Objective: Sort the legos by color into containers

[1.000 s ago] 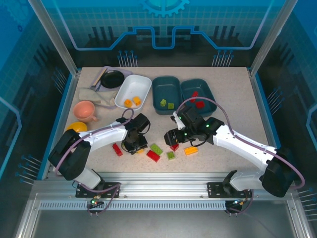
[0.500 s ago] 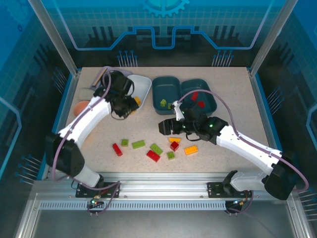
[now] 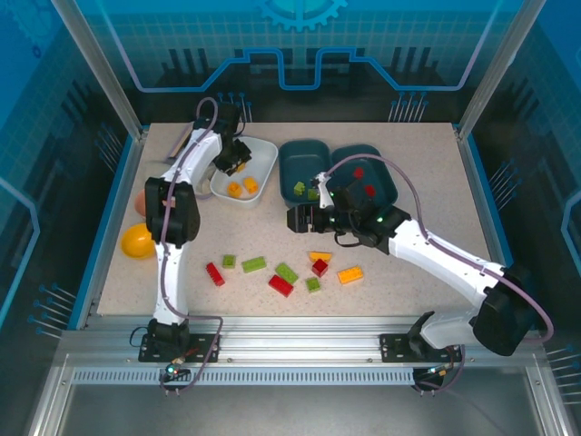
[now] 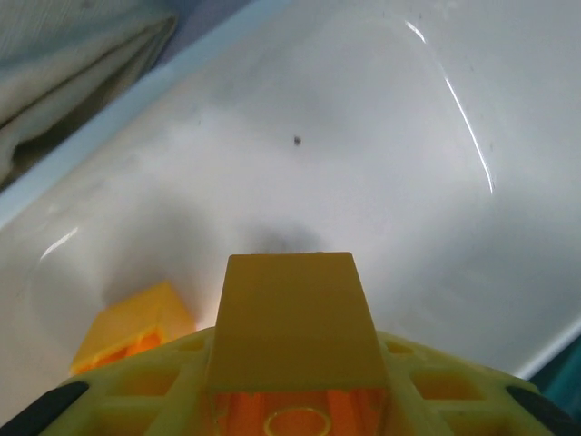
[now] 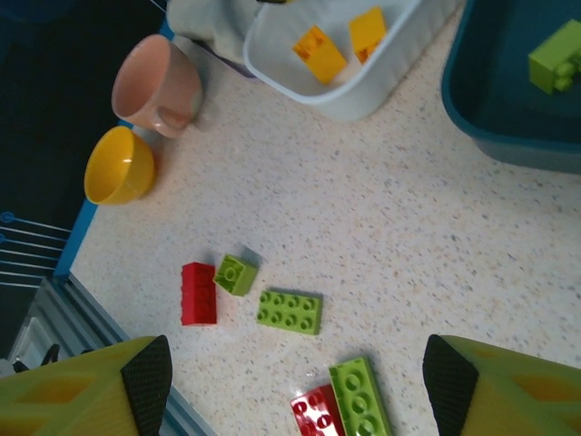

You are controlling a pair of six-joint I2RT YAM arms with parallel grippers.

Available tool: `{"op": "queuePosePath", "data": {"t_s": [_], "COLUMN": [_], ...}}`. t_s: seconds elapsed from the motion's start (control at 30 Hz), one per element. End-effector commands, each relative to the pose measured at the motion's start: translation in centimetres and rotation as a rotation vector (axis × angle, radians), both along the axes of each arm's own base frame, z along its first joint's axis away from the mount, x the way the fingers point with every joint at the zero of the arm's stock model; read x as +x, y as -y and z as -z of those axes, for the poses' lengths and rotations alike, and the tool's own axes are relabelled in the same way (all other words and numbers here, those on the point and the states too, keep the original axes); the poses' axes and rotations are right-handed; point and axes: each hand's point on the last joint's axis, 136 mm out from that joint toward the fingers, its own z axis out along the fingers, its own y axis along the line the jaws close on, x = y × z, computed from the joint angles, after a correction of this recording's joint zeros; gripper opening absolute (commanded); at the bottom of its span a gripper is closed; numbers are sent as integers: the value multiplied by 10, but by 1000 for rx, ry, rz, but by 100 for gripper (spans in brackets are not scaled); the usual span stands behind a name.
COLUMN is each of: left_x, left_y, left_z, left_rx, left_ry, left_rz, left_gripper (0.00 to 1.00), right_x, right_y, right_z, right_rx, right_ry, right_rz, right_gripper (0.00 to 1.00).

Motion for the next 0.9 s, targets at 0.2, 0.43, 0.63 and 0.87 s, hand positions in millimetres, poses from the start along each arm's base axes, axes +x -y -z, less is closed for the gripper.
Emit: {"op": "queuePosePath", "data": {"t_s": [0.2, 0.43, 0.63, 0.87], "left_x": [-13, -14, -37, -106], "left_y": [5, 11, 28, 58], "left_z": [23, -24, -94, -134], "left_rx": [-13, -8, -20, -98], "left_ry": [-107, -13, 123, 233], "left_rz": [29, 67, 96, 163], "left_gripper": [52, 65, 74, 77], "right_x": [-46, -72, -72, -66], "right_y": [55, 58, 46, 48], "right_z": [87, 122, 144, 164], "right_rx": [-284, -360, -322, -366], "right_ry": [-496, -708, -800, -844], "right_rz": [162, 265, 367, 472], "right_gripper": [74, 78, 77, 71]}}
